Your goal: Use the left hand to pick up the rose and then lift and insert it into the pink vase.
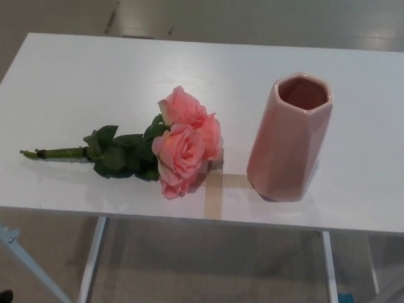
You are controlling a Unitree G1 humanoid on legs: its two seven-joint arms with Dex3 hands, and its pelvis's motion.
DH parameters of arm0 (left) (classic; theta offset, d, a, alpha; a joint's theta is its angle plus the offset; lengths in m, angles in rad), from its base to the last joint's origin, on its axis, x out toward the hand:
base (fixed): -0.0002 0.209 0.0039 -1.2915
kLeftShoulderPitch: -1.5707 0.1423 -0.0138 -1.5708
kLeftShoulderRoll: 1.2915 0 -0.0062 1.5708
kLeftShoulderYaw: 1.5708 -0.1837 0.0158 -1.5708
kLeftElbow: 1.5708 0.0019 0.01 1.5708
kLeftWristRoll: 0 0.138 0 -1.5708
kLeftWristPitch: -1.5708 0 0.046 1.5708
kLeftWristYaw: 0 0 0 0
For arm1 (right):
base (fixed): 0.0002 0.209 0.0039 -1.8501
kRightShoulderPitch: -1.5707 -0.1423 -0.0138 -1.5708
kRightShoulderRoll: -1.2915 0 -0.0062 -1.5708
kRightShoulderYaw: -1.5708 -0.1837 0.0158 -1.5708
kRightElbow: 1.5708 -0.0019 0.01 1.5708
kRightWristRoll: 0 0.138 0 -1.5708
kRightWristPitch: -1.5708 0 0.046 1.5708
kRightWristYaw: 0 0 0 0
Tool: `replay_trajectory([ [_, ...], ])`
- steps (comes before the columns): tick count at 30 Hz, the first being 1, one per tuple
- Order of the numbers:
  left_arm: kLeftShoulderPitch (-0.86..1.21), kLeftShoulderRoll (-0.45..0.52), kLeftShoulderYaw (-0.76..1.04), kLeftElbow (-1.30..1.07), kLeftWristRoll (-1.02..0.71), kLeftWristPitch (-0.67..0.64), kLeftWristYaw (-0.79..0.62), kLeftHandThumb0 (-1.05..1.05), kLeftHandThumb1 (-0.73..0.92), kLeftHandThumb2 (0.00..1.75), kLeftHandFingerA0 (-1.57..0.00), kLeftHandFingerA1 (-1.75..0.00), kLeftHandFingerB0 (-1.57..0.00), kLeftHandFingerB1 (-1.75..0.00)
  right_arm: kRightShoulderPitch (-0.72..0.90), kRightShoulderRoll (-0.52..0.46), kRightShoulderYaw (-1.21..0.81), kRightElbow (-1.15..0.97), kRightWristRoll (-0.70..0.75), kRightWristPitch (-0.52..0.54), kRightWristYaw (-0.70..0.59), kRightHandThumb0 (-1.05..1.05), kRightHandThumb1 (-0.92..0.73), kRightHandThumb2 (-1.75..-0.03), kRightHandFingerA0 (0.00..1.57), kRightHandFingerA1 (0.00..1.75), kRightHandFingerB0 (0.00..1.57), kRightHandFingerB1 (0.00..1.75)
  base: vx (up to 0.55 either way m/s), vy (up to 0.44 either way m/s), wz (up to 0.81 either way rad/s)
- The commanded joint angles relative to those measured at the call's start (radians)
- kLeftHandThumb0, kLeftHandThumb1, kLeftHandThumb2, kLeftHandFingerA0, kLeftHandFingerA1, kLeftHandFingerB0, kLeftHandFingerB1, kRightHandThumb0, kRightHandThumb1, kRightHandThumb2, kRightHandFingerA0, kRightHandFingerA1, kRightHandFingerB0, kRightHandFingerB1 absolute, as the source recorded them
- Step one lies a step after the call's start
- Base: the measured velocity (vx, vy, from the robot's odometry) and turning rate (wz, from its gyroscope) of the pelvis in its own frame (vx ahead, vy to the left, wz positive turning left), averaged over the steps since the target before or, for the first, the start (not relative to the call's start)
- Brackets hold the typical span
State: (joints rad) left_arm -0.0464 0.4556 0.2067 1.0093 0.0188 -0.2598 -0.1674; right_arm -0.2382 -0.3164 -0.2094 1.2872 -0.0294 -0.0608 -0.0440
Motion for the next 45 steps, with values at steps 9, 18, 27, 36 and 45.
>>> replay_trajectory([
  [9, 0.498, 0.316, -0.070, -0.983, -0.541, 0.129, -0.940, -0.45, 0.39, 0.52, -0.50, -0.42, -0.41, -0.35, 0.001, -0.015, 0.018, 0.010, -0.012, -0.002, -0.002, -0.34, -0.71, -0.60, 0.65, 0.49, 0.54, 0.44, 0.00, 0.000, 0.00],
  [18, 0.590, 0.425, 0.071, -1.453, -0.850, 0.234, -0.993, -0.56, 0.37, 0.65, -0.37, -0.47, -0.33, -0.40, 0.002, -0.008, 0.007, 0.008, -0.001, -0.005, -0.006, -0.34, -0.71, -0.60, 0.66, 0.50, 0.55, 0.45, 0.00, 0.000, 0.00],
  [27, 0.584, 0.446, 0.168, -1.585, -0.981, 0.294, -0.970, -0.55, 0.43, 0.54, -0.37, -0.40, -0.32, -0.32, -0.004, -0.010, 0.009, 0.010, -0.003, 0.000, -0.007, -0.35, -0.71, -0.60, 0.65, 0.50, 0.54, 0.45, 0.00, 0.000, 0.00],
  [36, 0.530, 0.472, 0.327, -1.769, -1.098, 0.278, -0.791, -0.56, 0.38, 0.71, -0.35, -0.48, -0.31, -0.43, -0.014, -0.016, 0.002, 0.002, 0.006, -0.003, 0.009, -0.34, -0.71, -0.60, 0.66, 0.50, 0.54, 0.44, 0.00, 0.000, 0.00],
  [45, 0.392, 0.411, 0.286, -1.824, -1.040, 0.251, -0.534, -0.39, 0.43, 0.53, -0.47, -0.43, -0.42, -0.37, -0.027, -0.018, 0.003, 0.001, 0.005, 0.005, 0.008, -0.34, -0.70, -0.60, 0.66, 0.50, 0.53, 0.44, 0.00, 0.000, 0.00],
])
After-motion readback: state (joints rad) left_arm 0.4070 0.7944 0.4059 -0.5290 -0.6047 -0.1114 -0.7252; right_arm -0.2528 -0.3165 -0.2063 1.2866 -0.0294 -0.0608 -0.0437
